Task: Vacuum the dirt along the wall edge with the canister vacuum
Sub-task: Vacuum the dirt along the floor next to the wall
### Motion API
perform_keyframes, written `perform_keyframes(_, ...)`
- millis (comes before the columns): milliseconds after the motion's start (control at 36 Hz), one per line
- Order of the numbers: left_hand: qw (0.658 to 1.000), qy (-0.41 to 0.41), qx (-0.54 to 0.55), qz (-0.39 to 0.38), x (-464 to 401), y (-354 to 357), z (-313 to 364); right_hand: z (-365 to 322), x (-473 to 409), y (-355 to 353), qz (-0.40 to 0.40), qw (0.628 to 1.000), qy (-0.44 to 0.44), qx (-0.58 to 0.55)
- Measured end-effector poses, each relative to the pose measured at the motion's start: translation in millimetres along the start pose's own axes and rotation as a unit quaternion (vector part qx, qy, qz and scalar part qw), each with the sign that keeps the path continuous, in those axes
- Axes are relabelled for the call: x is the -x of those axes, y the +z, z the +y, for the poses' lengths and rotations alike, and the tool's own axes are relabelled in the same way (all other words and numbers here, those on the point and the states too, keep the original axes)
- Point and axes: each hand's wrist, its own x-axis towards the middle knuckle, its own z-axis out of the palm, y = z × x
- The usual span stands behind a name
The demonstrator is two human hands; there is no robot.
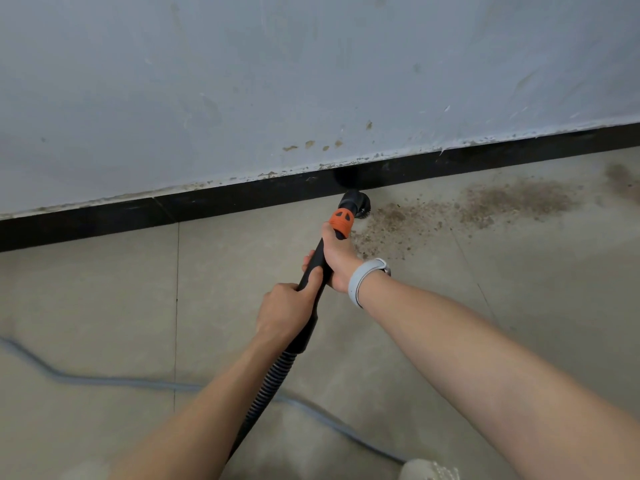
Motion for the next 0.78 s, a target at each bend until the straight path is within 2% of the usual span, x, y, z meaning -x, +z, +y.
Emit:
perform_keyframes(278, 0.998, 0.038, -0.051, -0.02, -15, 35, 32, -19, -16, -43, 0.04, 0.998, -0.026, -0.036)
perform_keyframes(583, 0.99, 0.098, -0.082, -0.058, -28, 64, 79, -48, -27, -95, 0.098, 0.994, -0.044, -0.025)
perform_keyframes(778, 0.988, 0.109, -0.088, -0.071, -33, 76, 102, -62, -26, -113, 0.107, 0.991, -0.047, -0.073)
